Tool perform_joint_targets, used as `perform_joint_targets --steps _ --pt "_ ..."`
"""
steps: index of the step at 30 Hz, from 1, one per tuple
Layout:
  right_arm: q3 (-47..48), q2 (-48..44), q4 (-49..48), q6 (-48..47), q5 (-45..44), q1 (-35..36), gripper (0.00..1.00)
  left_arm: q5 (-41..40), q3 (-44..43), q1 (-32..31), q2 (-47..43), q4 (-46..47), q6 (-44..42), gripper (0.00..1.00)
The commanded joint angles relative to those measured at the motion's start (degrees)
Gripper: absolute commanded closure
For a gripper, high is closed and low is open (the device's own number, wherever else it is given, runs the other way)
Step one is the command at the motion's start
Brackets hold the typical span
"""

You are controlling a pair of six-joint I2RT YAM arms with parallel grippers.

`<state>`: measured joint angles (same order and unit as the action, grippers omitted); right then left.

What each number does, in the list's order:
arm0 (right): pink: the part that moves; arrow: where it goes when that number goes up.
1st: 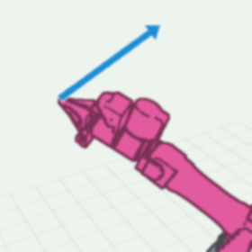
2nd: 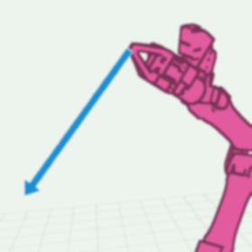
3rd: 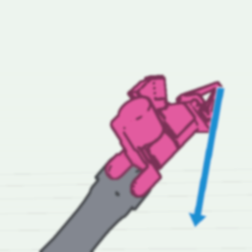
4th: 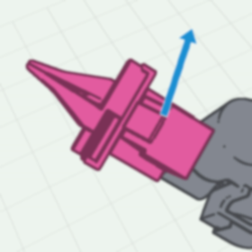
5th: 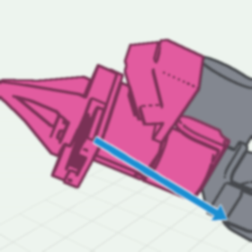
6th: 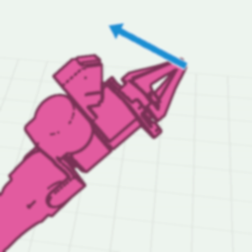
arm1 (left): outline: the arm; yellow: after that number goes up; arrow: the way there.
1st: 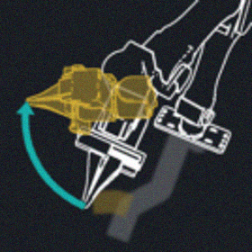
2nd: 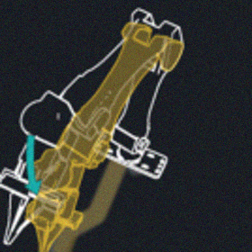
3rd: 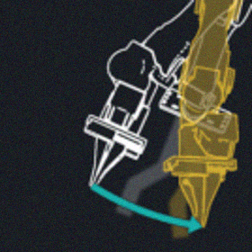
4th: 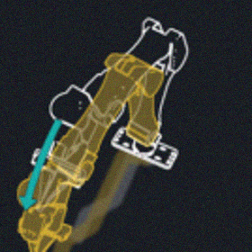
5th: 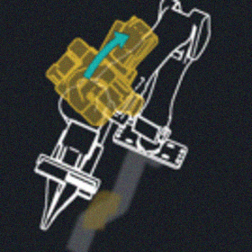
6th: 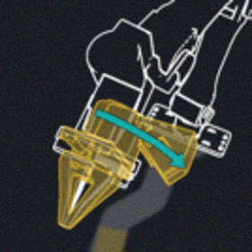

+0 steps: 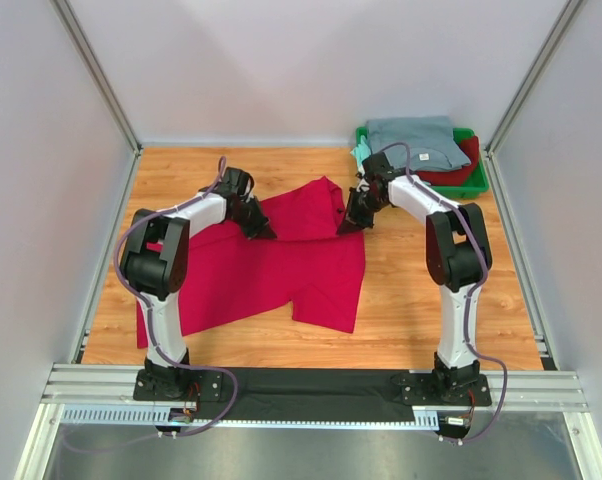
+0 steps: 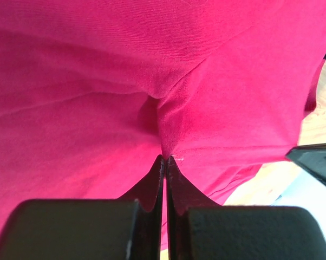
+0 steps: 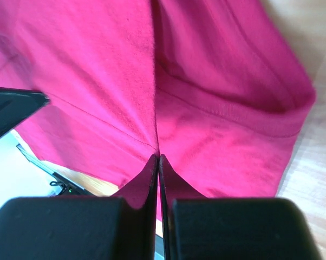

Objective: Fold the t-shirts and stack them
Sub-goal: Fold the tshirt

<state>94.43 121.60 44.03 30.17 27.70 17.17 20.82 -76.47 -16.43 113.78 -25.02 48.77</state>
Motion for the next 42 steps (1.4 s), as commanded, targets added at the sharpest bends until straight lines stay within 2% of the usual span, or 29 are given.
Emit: perform_joint_targets --steps 1,9,15,17,18,19,20,21,22,23,24,25,26,29,30,35,40,42 --pt "-2.14 -5.14 -0.52 2.87 -2.03 1.29 1.00 -1.48 -1.23 -0.01 -3.74 -2.49 -1.49 1.00" --pt "-10.23 -9.63 -5.70 8.23 -6.43 3.04 1.00 -1.40 0.79 0.17 -3.74 -3.46 -2.37 1.00" --pt "-11.47 -8.14 -6.77 8.33 -6.61 3.05 0.98 -0.87 2.02 0.17 -3.21 -3.37 -3.07 1.00" --pt "-10.85 -7.87 -5.54 7.80 -6.35 2.96 0.92 -1.30 1.94 0.17 -3.65 -5.12 -3.42 0.89" --pt "-10.41 -8.39 -5.27 5.53 -7.04 2.96 0.82 -1.92 2.02 0.25 -5.22 -5.91 -4.03 0.82" --pt "-8.50 -9.09 -5.01 3.68 -8.70 3.13 0.74 -2.18 2.55 0.34 -6.45 -6.53 -4.30 0.67" --pt "-7.00 -9.88 -5.36 1.14 -13.16 3.48 0.65 -2.36 2.90 0.78 -8.20 -7.15 -4.74 0.58" --pt "-5.59 -10.68 -6.40 -1.41 -15.81 3.31 0.50 -2.97 3.25 1.13 -11.96 -7.94 -5.78 0.52" --pt "-2.27 -10.07 -7.98 -2.04 -18.01 3.14 0.45 -4.63 4.04 1.48 -14.17 -8.73 -6.32 0.43" --pt "0.03 -9.11 -11.65 -2.57 -18.04 2.61 0.44 -5.17 4.74 2.88 -16.37 -9.08 -7.54 0.41" --pt "3.09 -4.66 -12.03 -3.53 -18.04 2.43 0.44 -5.70 5.18 3.67 -20.31 -9.26 -8.16 0.40" --pt "11.83 -2.01 -11.60 -4.06 -18.99 2.34 0.44 -6.57 5.97 4.90 -22.00 -9.44 -8.78 0.40" --pt "16.00 0.72 -10.21 -4.77 -18.92 2.34 0.44 -6.93 6.33 7.35 -24.89 -9.87 -10.35 0.40" --pt "31.36 10.91 -8.26 -7.31 -19.18 2.34 0.45 -7.11 7.12 11.93 -27.02 -9.36 -13.78 0.42" --pt "33.60 12.68 -8.61 -7.93 -19.27 2.26 0.45 -6.76 7.12 15.60 -26.85 -9.26 -15.88 0.43" --pt "35.29 17.52 -16.59 -10.57 -22.07 2.17 0.47 0.53 5.72 26.08 -22.73 -7.69 -20.82 0.49" --pt "35.82 20.25 -18.89 -11.10 -24.62 2.26 0.56 0.72 4.49 32.85 -18.16 -9.26 -24.86 0.51" --pt "35.91 21.39 -19.42 -11.01 -24.72 2.17 0.64 1.15 5.09 34.79 -16.93 -9.26 -25.83 0.53"
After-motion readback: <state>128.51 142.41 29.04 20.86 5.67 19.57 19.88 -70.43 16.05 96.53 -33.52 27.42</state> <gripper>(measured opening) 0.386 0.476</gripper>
